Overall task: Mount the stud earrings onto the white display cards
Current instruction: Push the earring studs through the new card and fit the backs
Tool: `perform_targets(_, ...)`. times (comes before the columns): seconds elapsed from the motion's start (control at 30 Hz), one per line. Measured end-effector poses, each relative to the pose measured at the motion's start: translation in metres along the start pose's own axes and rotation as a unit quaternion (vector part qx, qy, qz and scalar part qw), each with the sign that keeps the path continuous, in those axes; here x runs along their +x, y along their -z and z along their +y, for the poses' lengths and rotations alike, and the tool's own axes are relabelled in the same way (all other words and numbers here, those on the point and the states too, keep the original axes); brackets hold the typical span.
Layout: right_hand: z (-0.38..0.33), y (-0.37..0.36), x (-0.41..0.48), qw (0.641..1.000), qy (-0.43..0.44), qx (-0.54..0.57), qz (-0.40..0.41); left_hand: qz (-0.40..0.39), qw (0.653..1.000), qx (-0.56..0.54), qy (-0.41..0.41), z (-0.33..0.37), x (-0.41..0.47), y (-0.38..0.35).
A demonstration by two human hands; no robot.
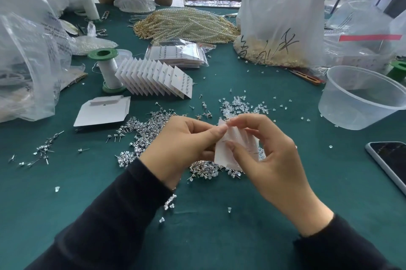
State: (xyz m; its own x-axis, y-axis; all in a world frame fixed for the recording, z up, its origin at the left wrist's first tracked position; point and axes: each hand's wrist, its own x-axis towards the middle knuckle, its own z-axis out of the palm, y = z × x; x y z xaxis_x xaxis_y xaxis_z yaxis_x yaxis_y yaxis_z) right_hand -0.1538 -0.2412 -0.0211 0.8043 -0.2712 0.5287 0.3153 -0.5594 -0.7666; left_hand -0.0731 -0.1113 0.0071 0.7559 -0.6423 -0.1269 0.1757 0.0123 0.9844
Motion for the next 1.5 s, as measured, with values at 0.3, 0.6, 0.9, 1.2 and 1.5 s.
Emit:
perform_targets(0.3,-0.008,0.005,0.0,0.982,0.128,-0.141,-0.005,0.214,0.963,0.157,-0.04,0.017,0.012,0.046)
perform_targets(0.6,-0.03,-0.057,-0.012,0.887,0.161,-0.249,-0.354,0.21,0.973,0.088,-0.038,0.003,0.007,0.071)
perform_targets(0.9,-0.033,-0.056,-0.014,0.907,0.07,-0.24,-0.338,0.231,0.97,0.07,-0.029,0.0,0.008,0.078)
perform_targets(1.2,-0.042,-0.066,-0.013,0.929,0.031,-0.232,-0.286,0.25,0.964,0.087,-0.033,-0.001,0.007,0.084)
perform_targets(1.5,-0.034,-0.046,-0.006,0.948,-0.175,0.049,-0.262,0.236,0.965,0.106,-0.027,-0.004,0.005,0.079)
